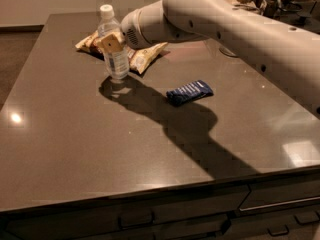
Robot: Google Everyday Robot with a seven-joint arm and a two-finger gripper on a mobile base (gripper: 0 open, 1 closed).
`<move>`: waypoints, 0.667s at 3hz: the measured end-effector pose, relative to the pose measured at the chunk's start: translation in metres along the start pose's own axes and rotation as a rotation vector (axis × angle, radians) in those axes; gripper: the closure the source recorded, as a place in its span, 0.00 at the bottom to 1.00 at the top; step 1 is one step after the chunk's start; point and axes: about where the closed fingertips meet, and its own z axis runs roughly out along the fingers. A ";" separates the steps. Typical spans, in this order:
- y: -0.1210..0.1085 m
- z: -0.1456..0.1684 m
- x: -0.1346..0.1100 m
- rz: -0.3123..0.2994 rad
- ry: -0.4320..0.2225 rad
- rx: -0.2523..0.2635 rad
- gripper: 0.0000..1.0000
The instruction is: Move blue plastic bottle near brown chip bag
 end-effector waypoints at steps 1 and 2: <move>-0.006 0.010 0.005 0.019 0.020 -0.002 0.35; -0.009 0.015 0.011 0.041 0.034 -0.007 0.12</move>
Offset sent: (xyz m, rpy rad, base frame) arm 0.0199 -0.0025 -0.0254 -0.0058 0.0827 -0.0273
